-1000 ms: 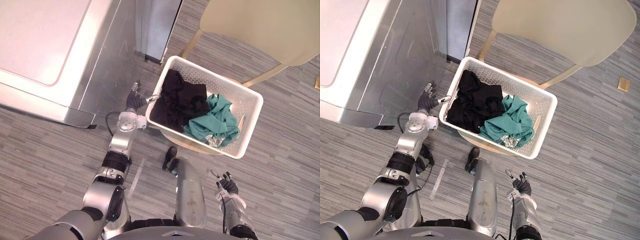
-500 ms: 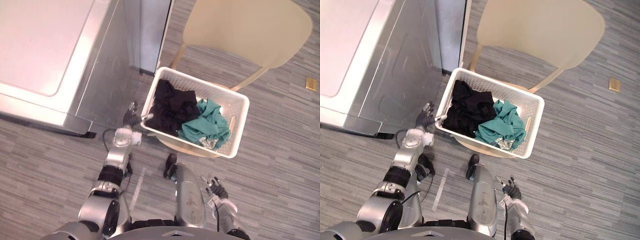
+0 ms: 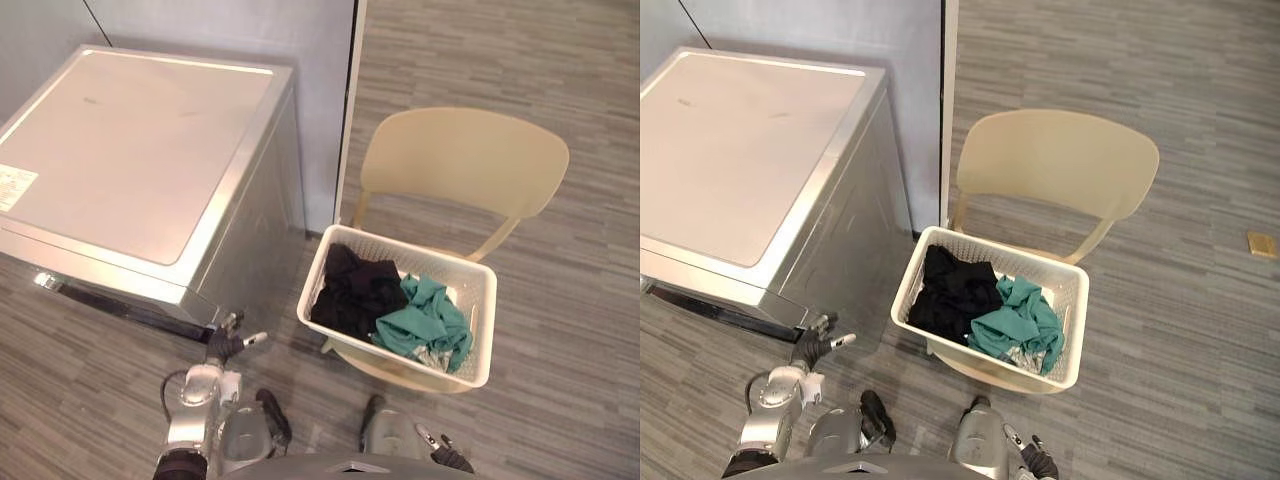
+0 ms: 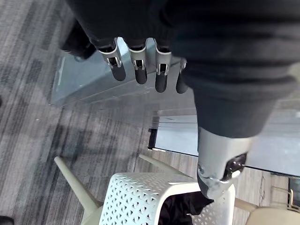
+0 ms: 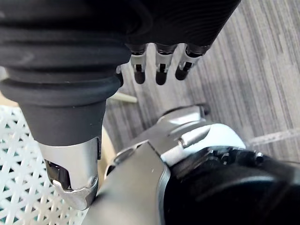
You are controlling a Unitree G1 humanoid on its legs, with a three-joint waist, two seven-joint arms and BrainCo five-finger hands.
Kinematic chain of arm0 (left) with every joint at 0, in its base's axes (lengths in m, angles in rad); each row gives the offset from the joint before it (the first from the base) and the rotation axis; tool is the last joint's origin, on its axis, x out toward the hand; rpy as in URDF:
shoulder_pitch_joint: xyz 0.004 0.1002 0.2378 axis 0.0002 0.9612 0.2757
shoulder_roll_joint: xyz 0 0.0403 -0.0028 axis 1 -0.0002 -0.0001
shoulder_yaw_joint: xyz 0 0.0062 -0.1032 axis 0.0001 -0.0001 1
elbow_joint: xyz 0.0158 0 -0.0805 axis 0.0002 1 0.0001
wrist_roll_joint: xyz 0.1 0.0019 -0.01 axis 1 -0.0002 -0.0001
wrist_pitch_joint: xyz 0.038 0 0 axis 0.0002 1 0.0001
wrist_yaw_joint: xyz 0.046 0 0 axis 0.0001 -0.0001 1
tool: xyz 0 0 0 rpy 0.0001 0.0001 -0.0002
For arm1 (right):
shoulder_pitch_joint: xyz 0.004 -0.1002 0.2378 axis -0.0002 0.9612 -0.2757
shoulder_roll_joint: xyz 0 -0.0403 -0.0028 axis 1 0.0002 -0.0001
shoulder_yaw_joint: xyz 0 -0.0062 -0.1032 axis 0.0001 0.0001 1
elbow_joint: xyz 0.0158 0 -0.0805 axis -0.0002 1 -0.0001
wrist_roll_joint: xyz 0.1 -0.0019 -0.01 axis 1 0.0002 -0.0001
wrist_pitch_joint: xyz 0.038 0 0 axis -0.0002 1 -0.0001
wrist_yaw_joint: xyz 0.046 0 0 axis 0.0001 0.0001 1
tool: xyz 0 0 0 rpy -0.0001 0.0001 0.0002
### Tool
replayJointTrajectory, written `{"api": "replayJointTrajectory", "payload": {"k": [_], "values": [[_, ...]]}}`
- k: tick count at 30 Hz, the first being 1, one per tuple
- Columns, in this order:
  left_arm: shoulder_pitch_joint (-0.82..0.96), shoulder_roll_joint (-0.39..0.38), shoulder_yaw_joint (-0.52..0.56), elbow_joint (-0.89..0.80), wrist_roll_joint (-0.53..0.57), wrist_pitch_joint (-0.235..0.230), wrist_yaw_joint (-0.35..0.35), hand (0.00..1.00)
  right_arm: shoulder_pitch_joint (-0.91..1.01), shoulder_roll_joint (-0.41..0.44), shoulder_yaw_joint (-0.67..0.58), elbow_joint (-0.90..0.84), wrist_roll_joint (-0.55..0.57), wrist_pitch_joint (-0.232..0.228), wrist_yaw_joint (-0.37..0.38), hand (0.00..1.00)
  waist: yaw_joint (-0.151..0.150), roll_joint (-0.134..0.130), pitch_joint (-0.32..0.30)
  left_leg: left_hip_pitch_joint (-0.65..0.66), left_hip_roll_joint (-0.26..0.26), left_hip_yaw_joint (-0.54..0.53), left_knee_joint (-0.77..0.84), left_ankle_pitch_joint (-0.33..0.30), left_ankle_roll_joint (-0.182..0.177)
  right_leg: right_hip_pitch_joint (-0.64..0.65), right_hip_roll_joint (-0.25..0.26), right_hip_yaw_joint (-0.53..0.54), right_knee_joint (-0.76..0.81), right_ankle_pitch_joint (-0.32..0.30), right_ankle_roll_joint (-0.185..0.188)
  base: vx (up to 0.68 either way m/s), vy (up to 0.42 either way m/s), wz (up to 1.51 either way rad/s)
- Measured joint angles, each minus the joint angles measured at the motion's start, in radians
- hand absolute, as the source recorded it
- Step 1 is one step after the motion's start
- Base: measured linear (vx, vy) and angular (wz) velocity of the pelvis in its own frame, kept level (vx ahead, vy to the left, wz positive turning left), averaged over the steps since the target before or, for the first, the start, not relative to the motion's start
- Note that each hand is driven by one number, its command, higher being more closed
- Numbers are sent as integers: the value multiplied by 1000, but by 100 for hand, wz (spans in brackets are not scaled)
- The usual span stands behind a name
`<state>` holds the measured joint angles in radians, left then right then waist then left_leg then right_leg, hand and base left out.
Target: Pick up the laundry basket with both hands and put the clothes into the washing machine.
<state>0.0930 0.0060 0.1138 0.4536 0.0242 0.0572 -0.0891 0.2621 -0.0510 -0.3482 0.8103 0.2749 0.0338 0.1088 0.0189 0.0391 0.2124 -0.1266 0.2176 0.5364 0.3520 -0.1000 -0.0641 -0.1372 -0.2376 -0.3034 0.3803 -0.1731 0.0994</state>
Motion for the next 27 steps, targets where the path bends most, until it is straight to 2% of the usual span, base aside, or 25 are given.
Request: {"api": "replayJointTrajectory", "payload": {"k": [3, 7, 11, 12, 14, 15, 16, 17, 18, 19, 20, 21, 22, 23, 24, 25, 26, 27], "values": [[36, -1, 87, 35, -7, -5, 48, 0, -4, -19, 33, 29, -32, -8, 12, 0, -3, 4, -31, 27, -17, -43, -43, 28, -1, 63, 4, -44, -42, 6, 1, 20, -47, 36], [72, 9, 92, 28, -77, -38, 69, 0, -5, -42, 55, 58, -91, -10, 14, 0, 11, 19, -52, 30, -21, -122, -48, 49, 2, 147, 18, -125, -88, 14, 0, -14, -46, 54], [101, 8, 83, 26, -121, -39, 68, 0, -10, -56, 79, 81, -139, -12, 14, 0, 24, 18, -55, 22, -23, -207, -48, 78, 1, 210, 36, -203, -115, 16, -5, -84, -54, 58], [116, 7, 81, 22, -121, -39, 67, 0, -14, -63, 93, 93, -156, -14, 14, 0, 34, 16, -57, 13, -24, -226, -53, 94, 0, 212, 40, -218, -115, 10, -13, -134, -43, 51], [131, 6, 80, 6, -121, -37, 63, 0, -34, -74, 113, 114, -158, -18, 13, 0, 35, 14, -58, -23, -29, -265, -67, 135, 2, 205, 45, -260, -118, 6, -19, -176, -44, 65], [130, 5, 79, -8, -121, -35, 62, 0, -43, -77, 119, 127, -163, -18, 12, 0, 37, 14, -59, -43, -36, -270, -102, 179, -2, 195, 48, -292, -119, 9, -29, -239, -26, 83], [126, 6, 77, -26, -121, -35, 62, 0, -53, -79, 119, 144, -166, -18, 11, 0, 39, 4, -60, -52, -47, -247, -168, 224, 1, 178, 41, -326, -123, 21, -57, -238, -3, 85], [123, 4, 77, -41, -121, -34, 62, 0, -54, -83, 117, 150, -168, -18, 11, 0, 44, -4, -55, -64, -23, -147, -141, 184, 26, 167, 38, -361, -125, 33, -73, -187, 18, 76], [111, 9, 77, -46, -121, -34, 64, 0, -59, -83, 117, 150, -168, -18, 8, 0, 44, 8, -55, -86, 57, 28, 49, 65, 110, 162, 33, -398, -124, 45, -79, -133, 13, 53], [107, 11, 77, -44, -121, -33, 64, 0, -62, -84, 117, 150, -168, -18, 4, 0, 43, 7, -55, -77, 95, 99, 145, 24, 127, 165, 29, -408, -125, 49, -80, -184, 44, 73], [102, 10, 72, -37, -121, -34, 64, 0, -57, -84, 118, 147, -168, -17, -9, 0, 36, 7, -64, -18, 172, 236, 305, -70, 152, 181, 14, -455, -123, 60, -76, -142, 72, 69], [96, 9, 63, -33, -121, -34, 64, 0, -53, -86, 117, 144, -168, -18, -10, 0, 30, 14, -72, 7, 201, 274, 344, -99, 157, 187, 8, -479, -119, 63, -75, -122, 101, 96], [82, 7, 49, -20, -121, -35, 64, 0, -41, -90, 117, 132, -167, -18, -12, 0, 25, 26, -86, 33, 252, 323, 397, -130, 160, 190, -4, -515, -105, 66, -72, -65, 133, 121], [55, 1, 39, 12, -121, -37, 64, 0, -29, -97, 116, 102, -167, -17, -13, 0, 16, 50, -102, 44, 316, 390, 439, -135, 169, 195, -29, -578, -60, 65, -68, -48, 151, 137], [29, -1, 37, 34, -121, -37, 66, 0, -30, -103, 116, 86, -167, -15, -15, 0, 8, 60, -101, 28, 304, 435, 449, -126, 179, 200, -43, -610, -23, 54, -54, -83, 222, 184], [3, 4, 31, 53, -121, -37, 77, 0, -27, -91, 124, 73, -170, -5, -20, 0, -14, 39, -114, -2, 236, 469, 391, -109, 216, 174, -77, -618, -18, 29, -37, -146, 227, 229], [-25, 6, 29, 64, -120, -37, 89, 0, -31, -71, 130, 56, -176, -4, -25, 0, -40, 23, -123, -33, 120, 450, 233, -81, 245, 173, -68, -629, -97, 48, -54, -186, 238, 245], [-46, 12, 20, 68, -120, -38, 92, 0, -30, -64, 128, 46, -176, -5, -26, 0, -48, 8, -129, -36, 65, 445, 149, -72, 231, 185, -67, -656, -146, 73, -65, -196, 229, 232]]}}
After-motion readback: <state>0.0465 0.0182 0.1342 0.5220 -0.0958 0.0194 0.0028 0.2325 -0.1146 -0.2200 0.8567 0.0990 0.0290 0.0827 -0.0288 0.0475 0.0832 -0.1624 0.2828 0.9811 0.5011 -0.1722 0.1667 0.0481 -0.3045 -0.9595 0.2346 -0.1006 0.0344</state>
